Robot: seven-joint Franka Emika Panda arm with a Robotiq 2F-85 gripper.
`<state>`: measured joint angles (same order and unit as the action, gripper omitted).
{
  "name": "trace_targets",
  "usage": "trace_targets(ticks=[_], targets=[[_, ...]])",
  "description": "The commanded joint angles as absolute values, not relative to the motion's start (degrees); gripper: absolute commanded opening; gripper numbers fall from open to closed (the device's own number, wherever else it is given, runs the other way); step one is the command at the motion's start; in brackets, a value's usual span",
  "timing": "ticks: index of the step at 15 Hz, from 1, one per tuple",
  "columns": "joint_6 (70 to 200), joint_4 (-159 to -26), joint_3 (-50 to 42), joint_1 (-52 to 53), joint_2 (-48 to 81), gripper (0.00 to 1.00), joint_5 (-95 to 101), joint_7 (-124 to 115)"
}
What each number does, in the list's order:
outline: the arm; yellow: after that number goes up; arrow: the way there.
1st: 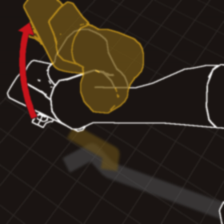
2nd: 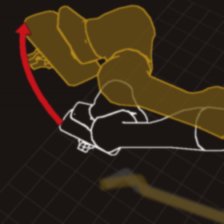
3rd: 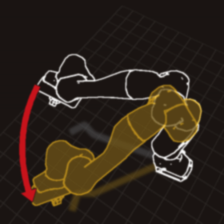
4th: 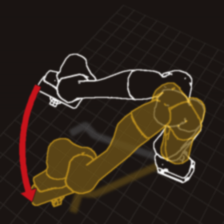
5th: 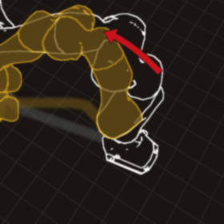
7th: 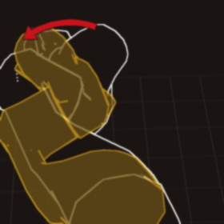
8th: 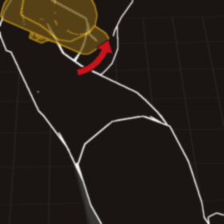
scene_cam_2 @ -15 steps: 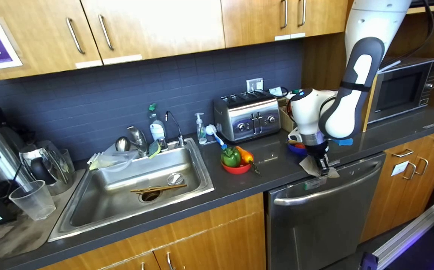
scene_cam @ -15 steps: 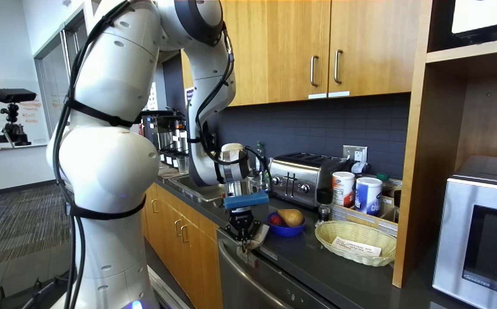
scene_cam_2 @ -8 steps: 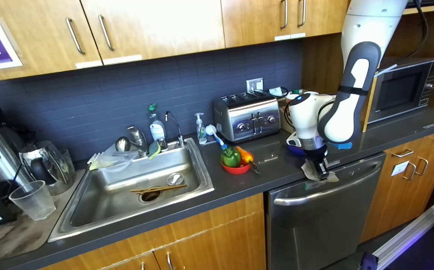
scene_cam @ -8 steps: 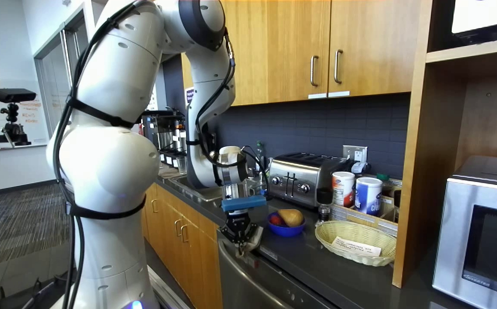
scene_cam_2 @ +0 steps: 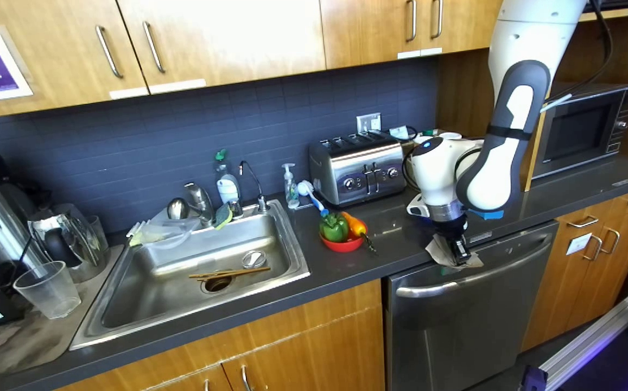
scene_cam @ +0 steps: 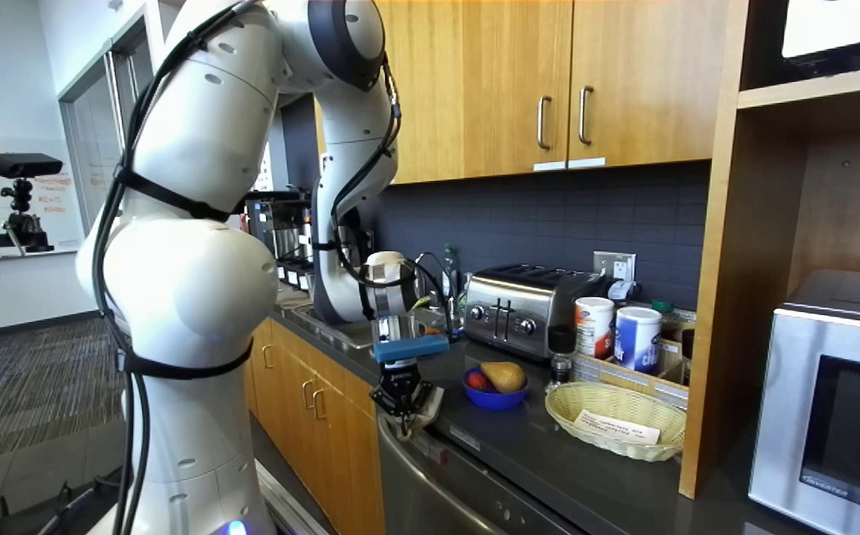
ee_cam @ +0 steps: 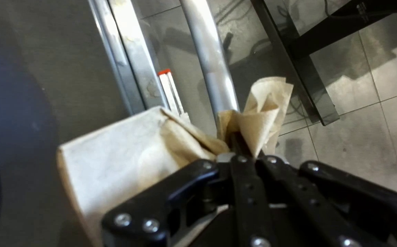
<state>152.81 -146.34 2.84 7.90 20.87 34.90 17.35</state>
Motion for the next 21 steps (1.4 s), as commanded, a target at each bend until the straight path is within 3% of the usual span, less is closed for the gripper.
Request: trace_targets(ticks=[1,21], targets=[[152.5,-147.2,3.1,9.0,19.3,0.0,36.4,16.7],[155.6,-149.4,5.6,8.6,13.6,0.0,35.6,19.2]])
